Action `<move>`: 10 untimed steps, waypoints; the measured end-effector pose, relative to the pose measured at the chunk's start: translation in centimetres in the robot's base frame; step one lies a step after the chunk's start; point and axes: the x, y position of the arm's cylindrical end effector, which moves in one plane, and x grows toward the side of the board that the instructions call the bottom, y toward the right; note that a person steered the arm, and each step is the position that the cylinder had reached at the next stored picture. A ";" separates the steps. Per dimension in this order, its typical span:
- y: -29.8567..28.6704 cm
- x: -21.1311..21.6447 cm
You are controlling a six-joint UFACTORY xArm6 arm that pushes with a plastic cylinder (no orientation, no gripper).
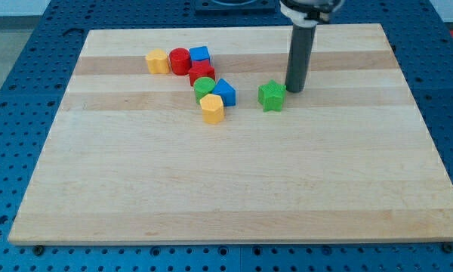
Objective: Slide the green star towards the bottom left
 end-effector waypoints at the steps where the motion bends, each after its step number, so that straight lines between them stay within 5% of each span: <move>1: -3.7 3.3; 2: -6.6 4.9; 3: -3.4 4.7; 5: -0.3 -1.7; 6: -5.5 -1.4; 9: -14.0 8.9; 10: -12.5 8.8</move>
